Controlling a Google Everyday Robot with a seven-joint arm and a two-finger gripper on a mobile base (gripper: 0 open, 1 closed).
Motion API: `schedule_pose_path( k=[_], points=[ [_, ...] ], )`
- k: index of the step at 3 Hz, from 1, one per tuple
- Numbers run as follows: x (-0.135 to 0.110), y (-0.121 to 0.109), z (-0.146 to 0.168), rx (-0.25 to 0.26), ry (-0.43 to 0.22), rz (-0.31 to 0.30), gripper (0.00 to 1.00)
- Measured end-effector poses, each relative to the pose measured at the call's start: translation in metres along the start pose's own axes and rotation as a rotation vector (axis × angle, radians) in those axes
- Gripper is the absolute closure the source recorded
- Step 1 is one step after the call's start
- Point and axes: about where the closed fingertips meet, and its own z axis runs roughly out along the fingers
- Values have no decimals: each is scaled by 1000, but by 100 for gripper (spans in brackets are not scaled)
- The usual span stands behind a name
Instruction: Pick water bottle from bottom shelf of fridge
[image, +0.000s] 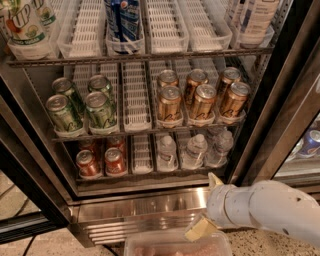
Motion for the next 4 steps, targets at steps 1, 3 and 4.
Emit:
schedule_pose_path(
  k=[1, 3, 4],
  points=[
    [-7, -12, 10, 70, -117, 34, 0],
    [-22, -22, 10, 233, -292, 66, 0],
    [-36, -24, 10, 277, -356, 92, 0]
  ],
)
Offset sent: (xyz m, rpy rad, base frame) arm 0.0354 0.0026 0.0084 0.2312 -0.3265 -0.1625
